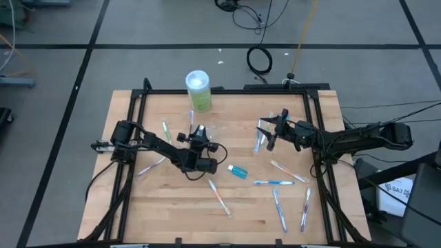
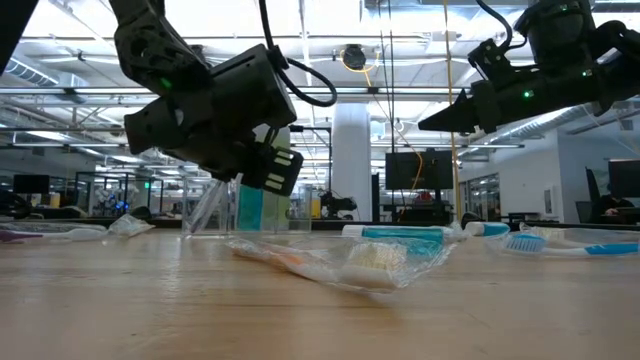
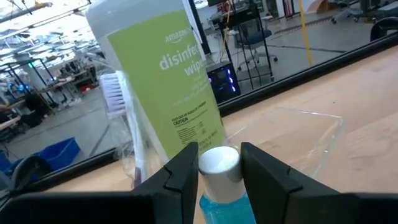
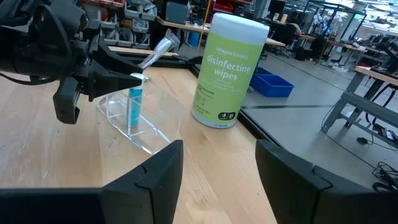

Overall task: Pick & Place toothbrushing station
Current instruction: Put the bottom blue mouthwash into the transparent organizer

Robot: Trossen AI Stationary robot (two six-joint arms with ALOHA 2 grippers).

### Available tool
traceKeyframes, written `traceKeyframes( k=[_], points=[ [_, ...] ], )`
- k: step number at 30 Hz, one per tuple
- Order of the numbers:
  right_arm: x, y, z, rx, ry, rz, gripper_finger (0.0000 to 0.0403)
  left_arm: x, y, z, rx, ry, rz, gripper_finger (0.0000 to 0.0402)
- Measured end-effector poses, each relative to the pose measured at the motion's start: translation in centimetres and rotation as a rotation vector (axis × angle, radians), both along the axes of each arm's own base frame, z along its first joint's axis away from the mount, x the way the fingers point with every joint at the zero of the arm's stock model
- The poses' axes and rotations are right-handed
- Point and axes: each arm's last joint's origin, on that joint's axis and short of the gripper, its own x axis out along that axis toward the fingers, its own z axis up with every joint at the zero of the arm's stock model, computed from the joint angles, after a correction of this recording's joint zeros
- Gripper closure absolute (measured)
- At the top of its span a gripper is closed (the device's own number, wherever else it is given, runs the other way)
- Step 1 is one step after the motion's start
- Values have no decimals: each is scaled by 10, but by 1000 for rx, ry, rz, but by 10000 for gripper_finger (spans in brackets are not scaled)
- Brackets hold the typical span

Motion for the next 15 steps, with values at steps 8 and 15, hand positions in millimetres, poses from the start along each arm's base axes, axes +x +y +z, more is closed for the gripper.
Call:
traceKeyframes(
  k=[8, 15],
  points=[
    [0, 0, 0, 1, 0, 0, 206, 0, 1, -1, -19, 2, -7, 289],
    [0, 0, 0, 1, 0, 0, 206, 2, 5, -1, -64, -8, -9, 288]
  ],
)
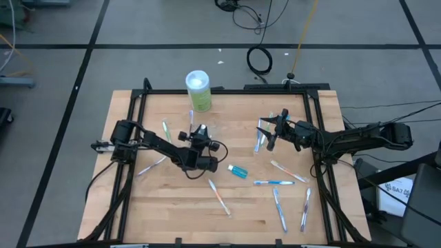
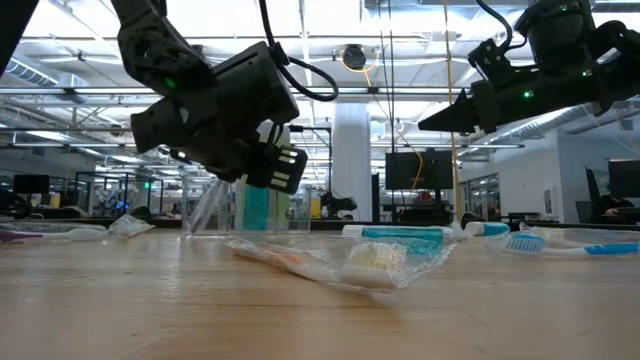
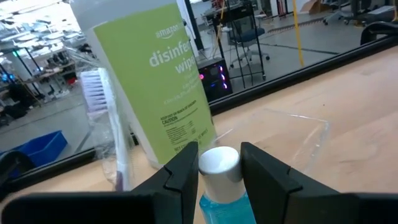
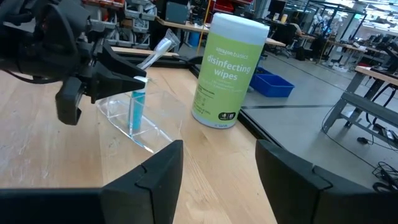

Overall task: Pick & Place toothbrushing station
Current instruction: Put the bottom blue mouthwash into the transparent organizer

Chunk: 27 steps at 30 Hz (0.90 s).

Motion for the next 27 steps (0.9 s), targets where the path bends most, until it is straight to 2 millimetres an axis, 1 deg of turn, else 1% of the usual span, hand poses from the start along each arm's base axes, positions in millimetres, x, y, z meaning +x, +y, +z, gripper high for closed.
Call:
traceKeyframes(
  k=[12, 14, 17, 22, 27],
  points=[
    [0, 0, 0, -1, 1, 0, 206, 1, 4, -1, -29, 7, -1, 283],
    [0, 0, 0, -1, 1, 0, 206, 2, 4, 1, -32, 14, -5, 270],
    [0, 0, 0, -1, 1, 0, 206, 7, 3, 4, -49, 17, -19, 240],
    [0, 0, 0, -1, 0, 0, 206, 18, 2, 11, -54, 97, -60, 191],
    [0, 0, 0, -1, 0, 0, 206, 24, 5, 16, -58, 102, -61, 163]
  ],
)
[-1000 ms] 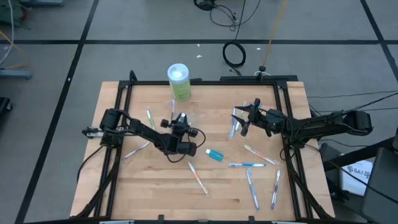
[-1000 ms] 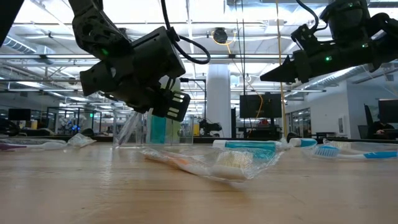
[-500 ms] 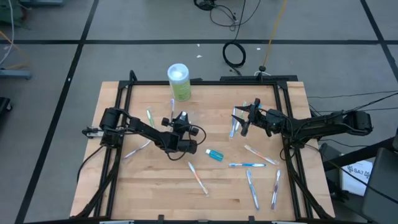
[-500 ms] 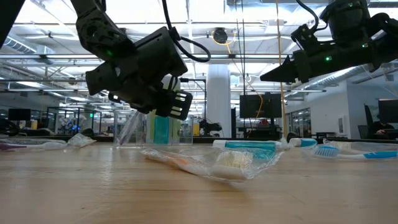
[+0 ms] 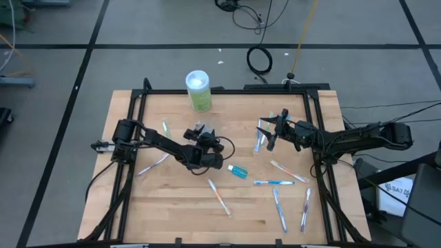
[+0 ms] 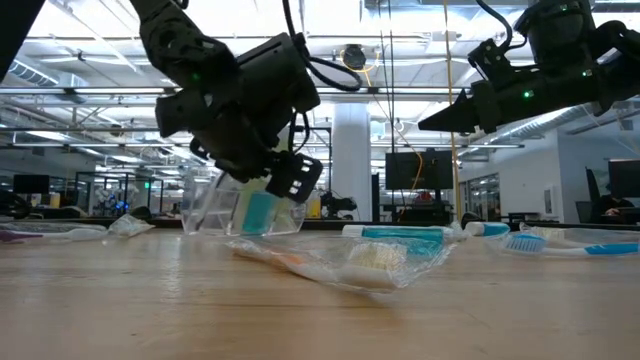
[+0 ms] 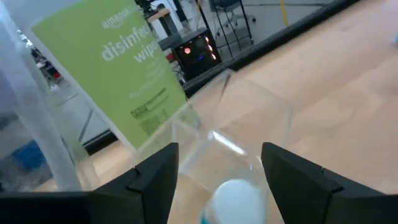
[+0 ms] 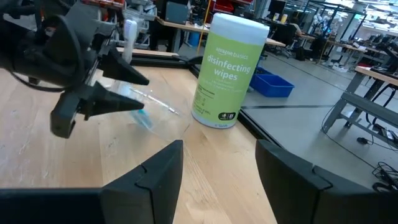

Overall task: Pick & Place toothbrushing station
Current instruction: Put the bottom blue mouthwash into the transparent organizer, then adjust the blue mouthwash

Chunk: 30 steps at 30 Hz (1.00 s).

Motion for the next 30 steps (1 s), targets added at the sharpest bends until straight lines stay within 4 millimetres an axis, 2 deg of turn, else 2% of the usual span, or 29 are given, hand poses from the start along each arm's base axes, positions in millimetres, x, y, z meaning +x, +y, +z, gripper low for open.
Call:
traceKeyframes(
  k=[20, 23, 30],
  points=[
    [0, 0, 0, -7, 4, 1, 206, 1, 11, 2, 6, 39, 16, 160],
    [0, 0, 0, -7, 4, 1, 206, 0, 12, 12, 2, 25, 11, 160],
    [0, 0, 0, -7, 4, 0, 206, -12, 16, 56, -4, -10, 12, 160]
  ],
)
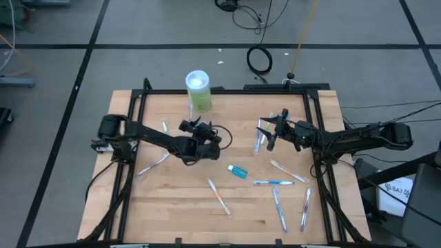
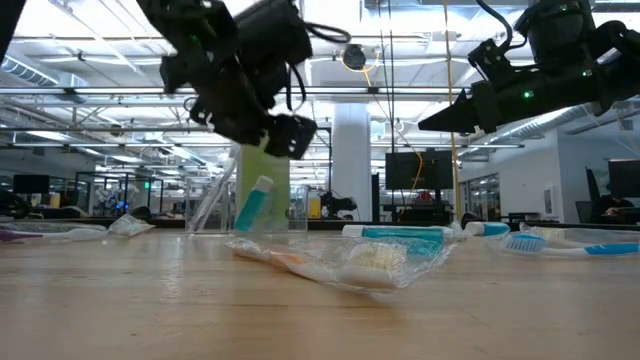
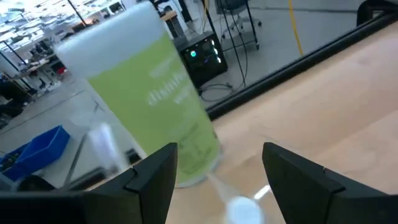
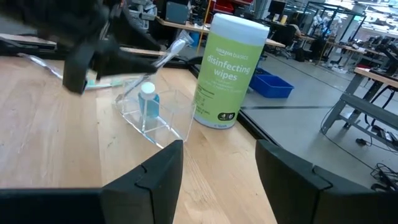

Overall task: Pick & Place toothbrushing station
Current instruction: Adjust the blue mouthwash

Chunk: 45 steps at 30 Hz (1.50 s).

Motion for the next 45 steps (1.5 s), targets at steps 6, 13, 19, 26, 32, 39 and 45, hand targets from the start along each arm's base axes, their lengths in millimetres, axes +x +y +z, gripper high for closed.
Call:
traceKeyframes(
  k=[6, 13, 19, 26, 32, 39, 45],
  points=[
    [0, 0, 0, 1, -1, 0, 206, -10, 9, 33, -193, 100, -218, 160],
    [0, 0, 0, 3, -1, 0, 206, -14, 26, 48, -445, 53, -430, 160],
    [0, 0, 0, 4, -1, 0, 206, -21, 39, 38, -483, 144, -375, 160],
    [0, 0, 0, 3, -2, 0, 206, -27, 50, 35, -531, 146, -294, 160],
    [0, 0, 0, 4, -1, 0, 206, -28, 53, 34, -546, 141, -291, 160],
    [0, 0, 0, 4, -1, 0, 206, -31, 57, 33, -551, 158, -274, 160],
    [0, 0, 0, 3, -1, 0, 206, -37, 66, 31, -571, 196, -227, 160]
  ],
)
